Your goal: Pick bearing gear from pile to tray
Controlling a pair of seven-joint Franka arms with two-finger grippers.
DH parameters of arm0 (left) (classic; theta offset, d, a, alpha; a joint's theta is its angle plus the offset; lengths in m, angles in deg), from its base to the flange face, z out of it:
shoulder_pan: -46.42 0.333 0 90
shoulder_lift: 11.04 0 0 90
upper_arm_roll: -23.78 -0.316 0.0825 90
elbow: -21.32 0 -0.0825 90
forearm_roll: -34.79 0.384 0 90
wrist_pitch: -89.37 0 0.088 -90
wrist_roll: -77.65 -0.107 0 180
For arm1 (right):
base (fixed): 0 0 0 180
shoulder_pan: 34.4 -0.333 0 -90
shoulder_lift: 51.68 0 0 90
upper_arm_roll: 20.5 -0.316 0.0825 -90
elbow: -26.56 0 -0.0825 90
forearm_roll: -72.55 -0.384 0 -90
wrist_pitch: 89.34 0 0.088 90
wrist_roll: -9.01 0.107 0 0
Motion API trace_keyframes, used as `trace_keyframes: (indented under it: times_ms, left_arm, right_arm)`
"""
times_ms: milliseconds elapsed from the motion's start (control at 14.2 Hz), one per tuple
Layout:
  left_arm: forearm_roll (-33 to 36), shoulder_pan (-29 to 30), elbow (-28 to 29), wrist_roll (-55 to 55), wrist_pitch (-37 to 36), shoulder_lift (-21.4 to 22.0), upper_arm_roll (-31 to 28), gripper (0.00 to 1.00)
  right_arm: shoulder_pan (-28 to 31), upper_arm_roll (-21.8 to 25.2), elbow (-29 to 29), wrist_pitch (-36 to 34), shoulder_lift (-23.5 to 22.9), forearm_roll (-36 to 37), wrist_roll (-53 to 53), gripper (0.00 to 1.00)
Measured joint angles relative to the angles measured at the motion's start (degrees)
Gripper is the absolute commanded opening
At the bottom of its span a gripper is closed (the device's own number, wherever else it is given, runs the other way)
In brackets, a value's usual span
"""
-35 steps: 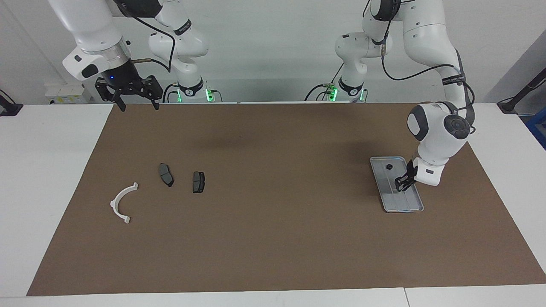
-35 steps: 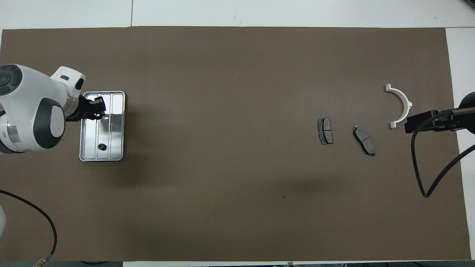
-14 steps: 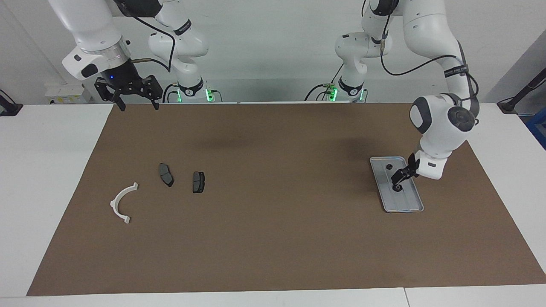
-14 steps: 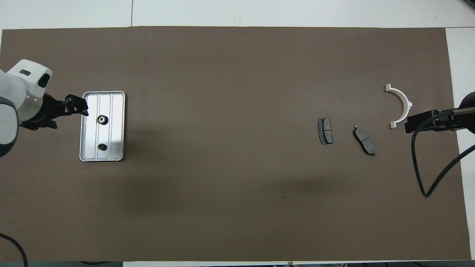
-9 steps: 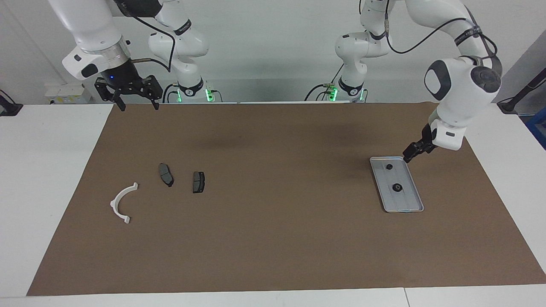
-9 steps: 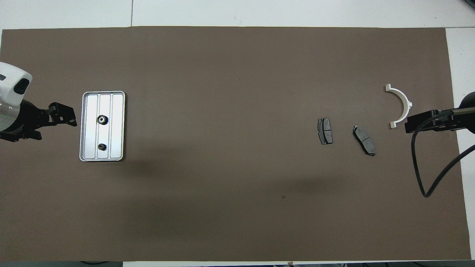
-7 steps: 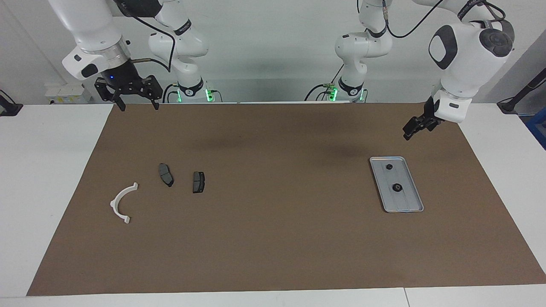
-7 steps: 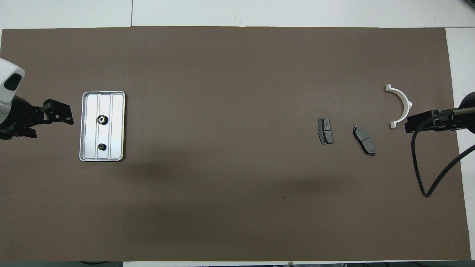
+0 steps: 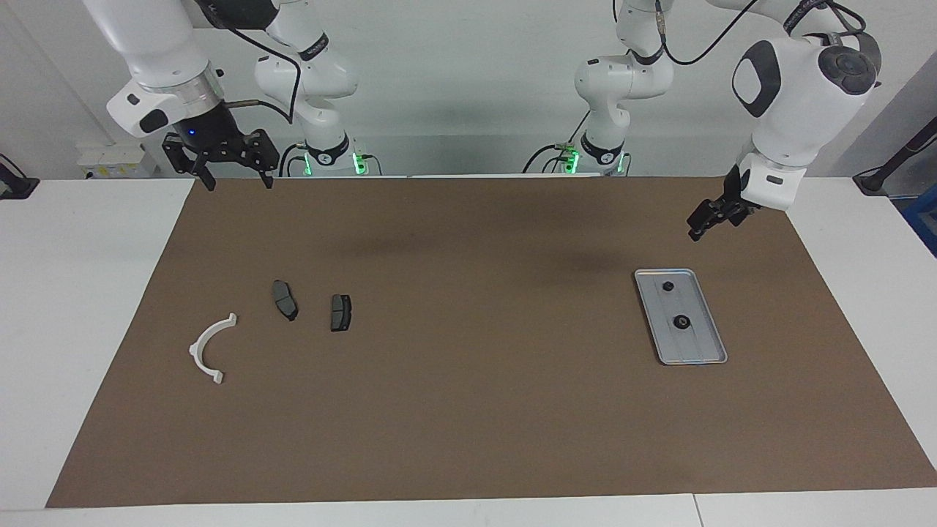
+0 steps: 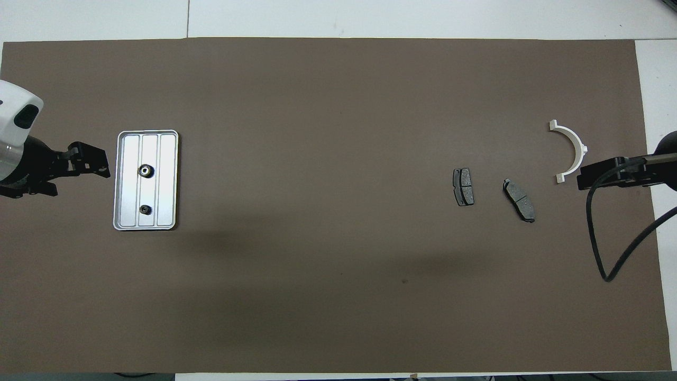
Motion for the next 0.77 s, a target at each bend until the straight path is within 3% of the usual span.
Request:
trace_keyframes:
  times_ms: [774]
  left_arm:
    - [0.00, -0.05, -5.73, -9.39, -4.44, 0.38, -0.05, 1.00]
  right_arm:
    - [0.01, 0.00, 0.00, 0.00, 0.01, 0.00, 0.00, 1.00]
